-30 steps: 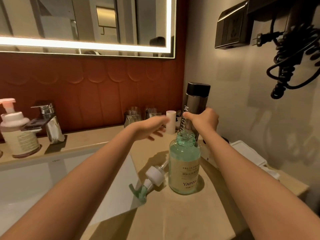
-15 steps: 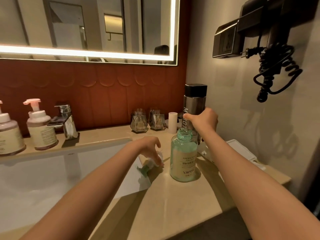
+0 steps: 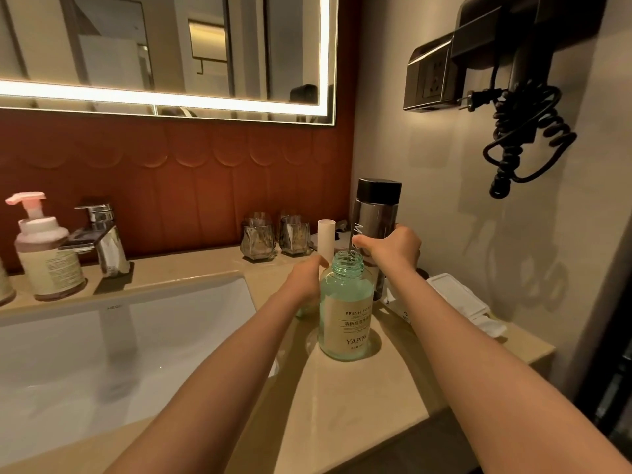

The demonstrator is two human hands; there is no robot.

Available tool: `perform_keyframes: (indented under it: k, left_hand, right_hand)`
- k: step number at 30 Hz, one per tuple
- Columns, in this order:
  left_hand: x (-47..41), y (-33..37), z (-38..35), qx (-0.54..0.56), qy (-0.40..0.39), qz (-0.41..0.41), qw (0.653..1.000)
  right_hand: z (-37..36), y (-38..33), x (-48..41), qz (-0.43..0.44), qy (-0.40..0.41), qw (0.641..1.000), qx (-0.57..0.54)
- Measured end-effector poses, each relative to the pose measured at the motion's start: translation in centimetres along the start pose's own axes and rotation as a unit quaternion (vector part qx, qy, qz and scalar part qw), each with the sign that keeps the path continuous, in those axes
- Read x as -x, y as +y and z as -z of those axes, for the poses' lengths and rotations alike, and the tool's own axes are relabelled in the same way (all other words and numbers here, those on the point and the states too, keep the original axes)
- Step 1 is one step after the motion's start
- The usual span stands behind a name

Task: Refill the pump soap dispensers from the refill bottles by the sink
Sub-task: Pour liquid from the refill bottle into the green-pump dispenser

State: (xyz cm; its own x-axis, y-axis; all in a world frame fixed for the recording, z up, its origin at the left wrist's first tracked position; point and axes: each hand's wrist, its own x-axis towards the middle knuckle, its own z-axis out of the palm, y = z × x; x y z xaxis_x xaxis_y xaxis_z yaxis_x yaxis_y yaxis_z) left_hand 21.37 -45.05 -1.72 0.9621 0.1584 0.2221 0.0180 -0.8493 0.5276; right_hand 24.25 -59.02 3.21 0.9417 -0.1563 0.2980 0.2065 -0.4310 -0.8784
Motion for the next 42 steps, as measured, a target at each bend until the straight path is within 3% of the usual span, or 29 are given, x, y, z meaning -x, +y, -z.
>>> perform_keyframes:
  k: [5, 11, 13, 16, 21, 36, 39, 42]
  left_hand:
    - [0.4, 0.0, 1.6, 0.108, -0.049, -0.002, 0.993]
    - [3.0, 0.5, 5.3, 0.137, -0.258, -0.034, 0.956]
    - [3.7, 0.5, 5.5, 0.128, -0.291, -0.037, 0.947]
    - [5.2, 1.2, 5.0, 0.177, -0.253, -0.027, 0.951]
    - [7.3, 2.1, 3.2, 0.230, -0.112, -0.031, 0.966]
    - [9.4, 0.0, 4.6, 0.197, 0.036, 0.030, 0.979]
    - [9.2, 0.3, 5.0, 0.179, 0.061, 0.016, 0.982]
    - [8.9, 2.0, 6.0, 0.135, 0.149, -0.027, 0.979]
  right_hand:
    - [-0.3, 0.2, 0.0, 0.011, -0.008, 1.000, 0.017]
    - [-0.6, -0.2, 0.7, 0.027, -0.011, 0.999, 0.029]
    - [-0.5, -0.4, 1.2, 0.030, -0.011, 0.999, 0.029]
    - [0.3, -0.7, 2.1, 0.030, -0.009, 0.999, 0.027]
    - [2.7, -0.8, 3.6, 0.033, -0.003, 0.999, 0.040]
    - [4.4, 1.1, 8.0, 0.004, -0.033, 0.999, 0.008]
    - [4.7, 1.2, 8.4, 0.031, -0.062, 0.997, 0.015]
    - [5.2, 1.4, 8.6, 0.049, -0.085, 0.995, 0.018]
